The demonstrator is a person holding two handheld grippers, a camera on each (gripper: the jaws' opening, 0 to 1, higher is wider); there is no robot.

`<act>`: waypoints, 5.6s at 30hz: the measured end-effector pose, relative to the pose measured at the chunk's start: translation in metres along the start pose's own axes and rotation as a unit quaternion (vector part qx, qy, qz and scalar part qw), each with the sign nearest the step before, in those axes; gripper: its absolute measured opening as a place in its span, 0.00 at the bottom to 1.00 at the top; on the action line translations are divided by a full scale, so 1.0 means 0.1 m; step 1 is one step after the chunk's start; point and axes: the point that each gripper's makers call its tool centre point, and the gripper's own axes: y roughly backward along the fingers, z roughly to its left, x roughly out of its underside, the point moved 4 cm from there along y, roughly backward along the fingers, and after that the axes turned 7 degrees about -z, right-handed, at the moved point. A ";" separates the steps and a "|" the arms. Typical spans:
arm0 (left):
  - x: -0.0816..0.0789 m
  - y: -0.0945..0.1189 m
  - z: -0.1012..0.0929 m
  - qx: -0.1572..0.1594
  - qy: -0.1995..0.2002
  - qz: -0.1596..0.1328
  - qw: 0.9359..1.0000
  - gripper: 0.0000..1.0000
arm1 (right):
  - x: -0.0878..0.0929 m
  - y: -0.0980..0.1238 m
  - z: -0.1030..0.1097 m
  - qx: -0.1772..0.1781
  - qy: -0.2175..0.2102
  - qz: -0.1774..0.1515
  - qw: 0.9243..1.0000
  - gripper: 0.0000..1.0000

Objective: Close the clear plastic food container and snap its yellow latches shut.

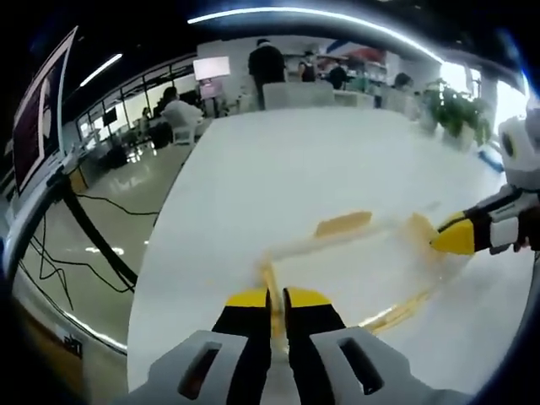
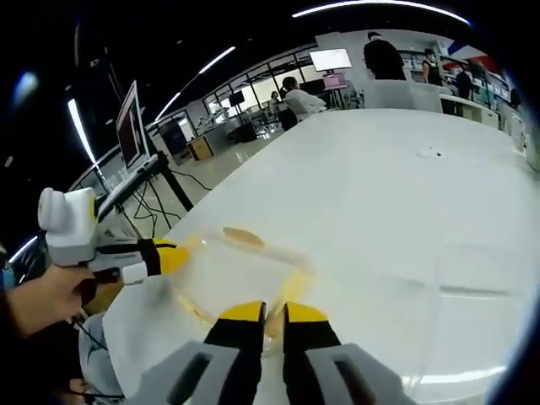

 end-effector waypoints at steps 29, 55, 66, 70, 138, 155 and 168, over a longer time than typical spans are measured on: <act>-0.21 0.23 -0.08 0.001 -0.023 0.007 1.000 0.03 | -0.20 0.25 0.02 0.009 -0.037 -0.003 0.999 0.01; -0.44 0.36 -0.37 0.007 -0.046 0.017 0.999 0.04 | -0.40 0.53 -0.14 0.012 -0.065 -0.021 0.998 0.01; -0.52 0.34 -0.56 0.017 -0.055 0.021 0.998 0.04 | -0.45 0.71 -0.27 0.018 -0.064 -0.028 0.997 0.01; -0.56 0.33 -0.65 0.022 -0.058 0.019 0.998 0.05 | -0.46 0.76 -0.34 0.024 -0.068 -0.030 0.997 0.01; -0.85 0.01 -2.35 0.142 -0.075 0.017 0.987 0.06 | -0.34 1.86 -1.65 0.151 -0.111 -0.036 0.982 0.00; -0.85 0.03 -2.50 0.158 -0.048 0.021 0.986 0.06 | -0.31 1.95 -1.80 0.152 -0.102 -0.014 0.983 0.00; -0.84 0.04 -2.55 0.162 -0.029 0.027 0.986 0.07 | -0.36 1.97 -1.86 0.147 -0.099 -0.001 0.984 0.00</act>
